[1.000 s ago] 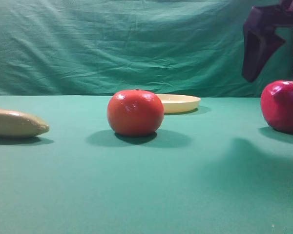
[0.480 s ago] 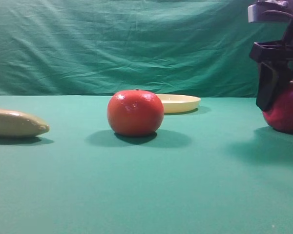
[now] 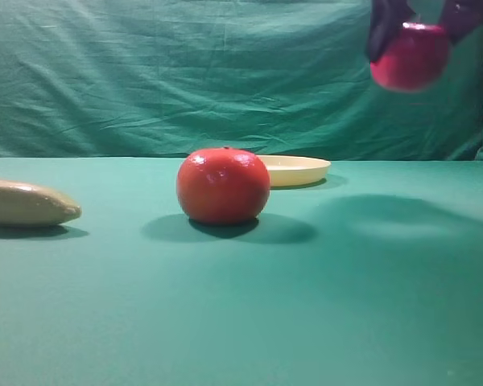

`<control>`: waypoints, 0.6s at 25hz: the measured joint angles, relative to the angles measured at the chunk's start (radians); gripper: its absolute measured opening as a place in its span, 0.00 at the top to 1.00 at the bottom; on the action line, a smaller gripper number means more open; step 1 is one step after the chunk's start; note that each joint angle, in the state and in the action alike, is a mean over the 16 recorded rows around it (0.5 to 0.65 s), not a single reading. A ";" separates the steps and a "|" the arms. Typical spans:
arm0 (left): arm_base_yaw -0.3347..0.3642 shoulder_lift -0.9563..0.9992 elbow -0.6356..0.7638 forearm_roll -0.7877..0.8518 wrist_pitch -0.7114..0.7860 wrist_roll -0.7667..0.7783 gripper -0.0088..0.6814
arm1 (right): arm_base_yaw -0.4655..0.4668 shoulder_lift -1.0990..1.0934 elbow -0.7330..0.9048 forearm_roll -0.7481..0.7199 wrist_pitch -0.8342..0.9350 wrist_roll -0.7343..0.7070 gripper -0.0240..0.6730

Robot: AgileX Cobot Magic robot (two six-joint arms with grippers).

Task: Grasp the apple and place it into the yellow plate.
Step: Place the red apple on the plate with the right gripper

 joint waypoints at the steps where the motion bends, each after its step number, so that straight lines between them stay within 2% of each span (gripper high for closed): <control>1: 0.000 0.000 0.000 0.000 0.000 0.000 0.76 | 0.012 0.029 -0.027 0.000 -0.001 -0.007 0.25; 9: 0.000 0.000 0.000 0.000 0.000 0.000 0.76 | 0.086 0.208 -0.150 0.001 -0.018 -0.061 0.25; 15: 0.000 0.000 0.000 0.000 0.000 0.000 0.76 | 0.103 0.250 -0.164 0.001 -0.031 -0.085 0.17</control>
